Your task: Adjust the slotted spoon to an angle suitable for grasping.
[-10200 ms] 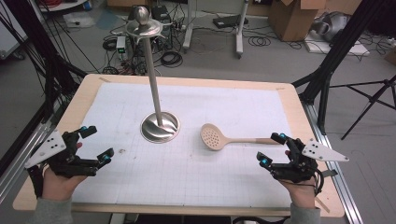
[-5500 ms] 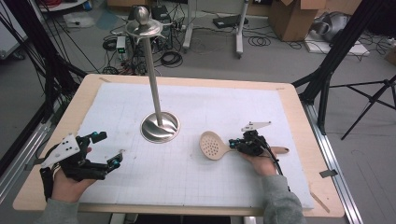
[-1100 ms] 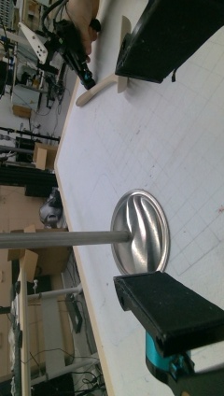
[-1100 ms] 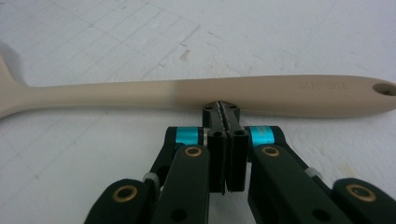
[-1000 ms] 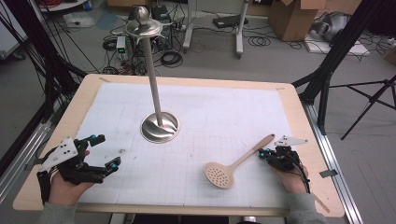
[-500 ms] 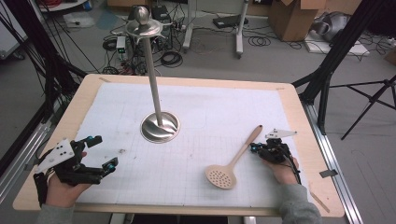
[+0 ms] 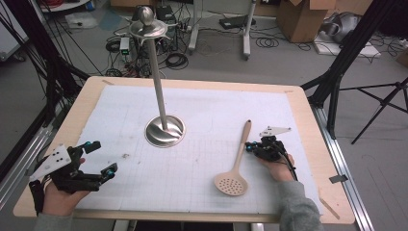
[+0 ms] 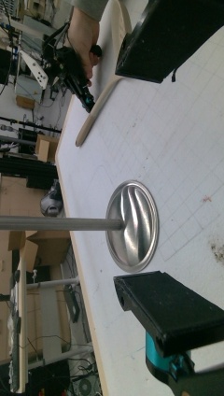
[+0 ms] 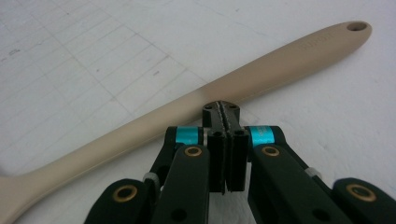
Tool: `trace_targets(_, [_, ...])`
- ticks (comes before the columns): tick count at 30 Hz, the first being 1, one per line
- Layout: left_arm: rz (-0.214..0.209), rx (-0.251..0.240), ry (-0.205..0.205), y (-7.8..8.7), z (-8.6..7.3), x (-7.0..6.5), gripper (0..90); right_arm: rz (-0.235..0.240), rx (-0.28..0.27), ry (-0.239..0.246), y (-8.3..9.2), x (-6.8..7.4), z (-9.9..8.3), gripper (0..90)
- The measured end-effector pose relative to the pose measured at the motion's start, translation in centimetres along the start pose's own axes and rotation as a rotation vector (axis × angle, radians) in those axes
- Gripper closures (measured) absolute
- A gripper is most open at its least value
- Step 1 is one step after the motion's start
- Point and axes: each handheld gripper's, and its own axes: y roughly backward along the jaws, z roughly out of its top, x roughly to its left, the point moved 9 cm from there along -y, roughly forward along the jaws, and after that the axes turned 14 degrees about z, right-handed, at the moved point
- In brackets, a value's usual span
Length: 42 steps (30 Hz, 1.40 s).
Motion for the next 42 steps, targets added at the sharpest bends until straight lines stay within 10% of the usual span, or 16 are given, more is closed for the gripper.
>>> trace_targets(22, [0.006,0.0,0.002,0.4,-0.1,0.2,2.5,0.08,0.033,0.095,-2.8,2.3,1.7,89.9])
trace_targets(42, [-0.02,0.01,-0.012,-0.6,-0.1,-0.7,2.5,0.204,0.091,0.186,-2.3,7.9,1.0,89.9])
